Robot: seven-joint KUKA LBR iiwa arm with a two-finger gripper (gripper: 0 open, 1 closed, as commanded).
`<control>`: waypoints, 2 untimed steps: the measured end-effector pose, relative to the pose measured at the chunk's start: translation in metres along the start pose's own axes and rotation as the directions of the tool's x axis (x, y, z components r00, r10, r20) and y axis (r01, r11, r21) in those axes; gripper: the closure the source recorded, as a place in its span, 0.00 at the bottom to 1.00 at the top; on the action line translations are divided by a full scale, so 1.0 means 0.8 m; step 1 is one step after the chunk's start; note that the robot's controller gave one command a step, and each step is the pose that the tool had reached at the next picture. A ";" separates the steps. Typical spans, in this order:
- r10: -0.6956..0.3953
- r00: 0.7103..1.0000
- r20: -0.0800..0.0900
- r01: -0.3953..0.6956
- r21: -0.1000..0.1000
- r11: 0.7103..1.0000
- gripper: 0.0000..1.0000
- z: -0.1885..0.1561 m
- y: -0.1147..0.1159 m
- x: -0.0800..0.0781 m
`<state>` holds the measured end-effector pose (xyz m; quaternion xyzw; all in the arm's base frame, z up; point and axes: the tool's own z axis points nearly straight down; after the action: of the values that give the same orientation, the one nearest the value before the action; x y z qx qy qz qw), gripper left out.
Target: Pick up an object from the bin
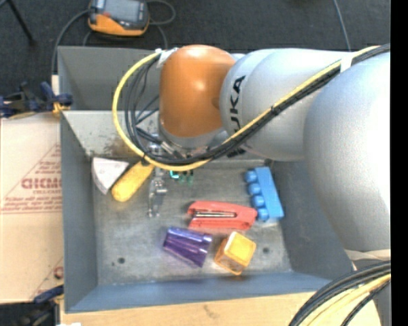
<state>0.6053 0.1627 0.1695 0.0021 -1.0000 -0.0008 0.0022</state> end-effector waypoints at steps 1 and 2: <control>0.003 1.000 0.008 -0.003 -0.001 1.000 0.00 -0.006 -0.001 -0.002; -0.055 0.998 0.008 0.055 0.003 0.998 0.00 -0.004 0.011 -0.012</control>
Offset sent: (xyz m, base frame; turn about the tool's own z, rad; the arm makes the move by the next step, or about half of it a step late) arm 0.0251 0.0425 -0.0047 -0.2121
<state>0.6146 0.1711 0.1727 0.0296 -0.9996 0.0007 -0.0018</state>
